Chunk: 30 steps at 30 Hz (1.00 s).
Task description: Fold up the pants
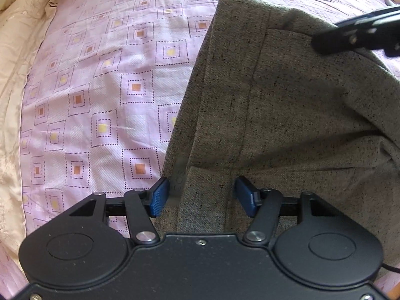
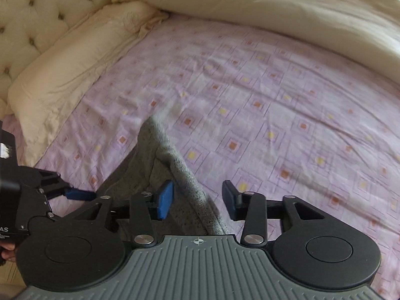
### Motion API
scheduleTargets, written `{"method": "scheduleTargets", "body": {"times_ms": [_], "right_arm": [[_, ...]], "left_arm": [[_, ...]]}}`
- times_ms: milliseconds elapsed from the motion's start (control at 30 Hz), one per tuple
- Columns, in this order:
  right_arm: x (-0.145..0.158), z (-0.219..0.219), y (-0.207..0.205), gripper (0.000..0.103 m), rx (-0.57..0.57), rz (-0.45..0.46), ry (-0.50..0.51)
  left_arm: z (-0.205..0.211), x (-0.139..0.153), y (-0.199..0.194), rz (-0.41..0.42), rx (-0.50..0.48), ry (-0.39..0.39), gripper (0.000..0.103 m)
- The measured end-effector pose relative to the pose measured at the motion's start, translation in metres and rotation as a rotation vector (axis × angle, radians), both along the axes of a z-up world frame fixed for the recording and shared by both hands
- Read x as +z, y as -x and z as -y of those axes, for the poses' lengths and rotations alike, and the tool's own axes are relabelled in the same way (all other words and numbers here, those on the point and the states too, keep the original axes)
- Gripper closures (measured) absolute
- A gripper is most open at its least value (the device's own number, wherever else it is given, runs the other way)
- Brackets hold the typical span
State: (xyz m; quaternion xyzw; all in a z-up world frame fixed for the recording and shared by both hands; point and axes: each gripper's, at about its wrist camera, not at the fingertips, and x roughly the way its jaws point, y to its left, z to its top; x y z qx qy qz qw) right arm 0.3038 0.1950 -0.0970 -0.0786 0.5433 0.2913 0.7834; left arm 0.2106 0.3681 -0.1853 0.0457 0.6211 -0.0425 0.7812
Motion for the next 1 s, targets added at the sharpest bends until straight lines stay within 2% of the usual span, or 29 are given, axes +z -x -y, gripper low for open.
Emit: {"method": "scheduleTargets", "body": {"times_ms": [67,133,200,300,367,433,500,633,733,900,1000], "right_arm": [[-0.008,-0.001,-0.002,0.058,0.002,-0.073,-0.007],[-0.009,-0.001,0.003,0.065,-0.001,-0.112,-0.033],[0.001,-0.004,0.014,0.096,-0.011,-0.034,-0.008],[0.028,-0.004,0.027,0.097,-0.032,0.063,-0.032],[0.053,-0.003,0.039,0.097,-0.047,0.13,-0.067],[0.075,-0.005,0.057,0.096,-0.048,0.194,-0.091],[0.084,-0.011,0.081,0.096,-0.018,0.22,-0.101],[0.073,-0.028,0.127,0.096,0.068,0.235,-0.047],[0.057,-0.038,0.152,0.096,0.085,0.2,-0.063],[0.04,-0.045,0.173,0.096,0.039,0.157,-0.064],[0.038,-0.045,0.176,0.096,0.018,0.154,-0.07]], "left_arm": [[0.006,0.001,0.0,0.002,0.001,-0.003,0.038],[0.006,0.002,0.0,0.002,0.002,-0.002,0.038],[0.008,0.002,0.001,0.0,0.006,0.002,0.038],[0.007,0.006,0.001,-0.015,0.027,0.006,0.04],[0.002,0.019,0.003,0.003,0.061,0.024,0.043],[-0.007,0.036,0.009,0.036,0.102,0.06,0.042],[-0.02,0.051,0.013,0.032,0.172,0.105,0.043],[-0.057,0.082,0.026,0.055,0.352,0.232,0.045],[-0.073,0.098,0.038,0.062,0.42,0.281,0.039],[-0.067,0.106,0.056,0.042,0.382,0.277,0.038],[-0.053,0.106,0.067,0.024,0.341,0.265,0.033]]}}
